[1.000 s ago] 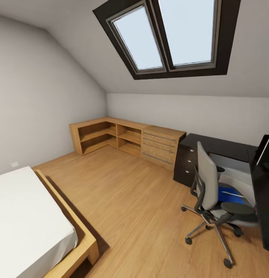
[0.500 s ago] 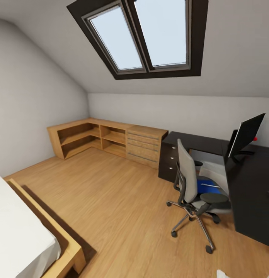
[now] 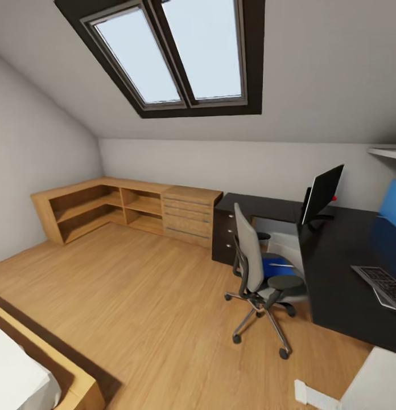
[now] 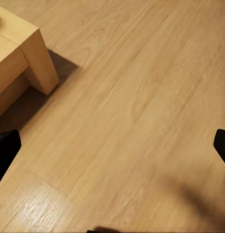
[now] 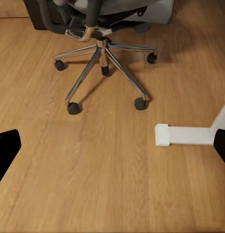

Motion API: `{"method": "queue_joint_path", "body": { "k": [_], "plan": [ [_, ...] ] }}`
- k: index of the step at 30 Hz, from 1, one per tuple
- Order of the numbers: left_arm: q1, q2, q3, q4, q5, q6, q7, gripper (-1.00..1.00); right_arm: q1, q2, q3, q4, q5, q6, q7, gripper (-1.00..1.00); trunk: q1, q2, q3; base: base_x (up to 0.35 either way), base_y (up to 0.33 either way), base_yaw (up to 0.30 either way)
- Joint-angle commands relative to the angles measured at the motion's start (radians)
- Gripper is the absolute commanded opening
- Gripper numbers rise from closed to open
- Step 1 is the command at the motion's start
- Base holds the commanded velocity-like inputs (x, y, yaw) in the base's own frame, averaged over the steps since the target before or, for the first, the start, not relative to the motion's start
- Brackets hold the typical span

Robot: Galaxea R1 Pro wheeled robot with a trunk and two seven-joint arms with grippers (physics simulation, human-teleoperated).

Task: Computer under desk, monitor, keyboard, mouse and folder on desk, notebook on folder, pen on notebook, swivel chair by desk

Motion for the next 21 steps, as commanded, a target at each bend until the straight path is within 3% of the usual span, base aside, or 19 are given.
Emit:
{"method": "queue_joint_path", "body": {
  "k": [1,13,21],
  "plan": [
    [0.0,0.0,-0.005,0.0,0.008,-0.003,0.0,1.0,-0.001,0.0,-0.005,0.001,0.004,-0.002,0.0,1.0,0.0,-0.001,-0.001,0.0,0.0,-0.288],
    [0.0,0.0,-0.005,0.0,0.008,-0.002,-0.001,1.0,-0.001,0.0,-0.004,-0.001,0.005,-0.003,0.0,1.0,0.0,-0.001,0.003,0.0,0.015,-0.288],
    [0.0,0.0,-0.007,0.0,0.009,0.0,-0.001,1.0,-0.001,0.0,-0.004,-0.001,0.004,-0.003,0.0,1.0,0.0,-0.001,0.006,0.0,0.195,-0.288]
  ]
}}
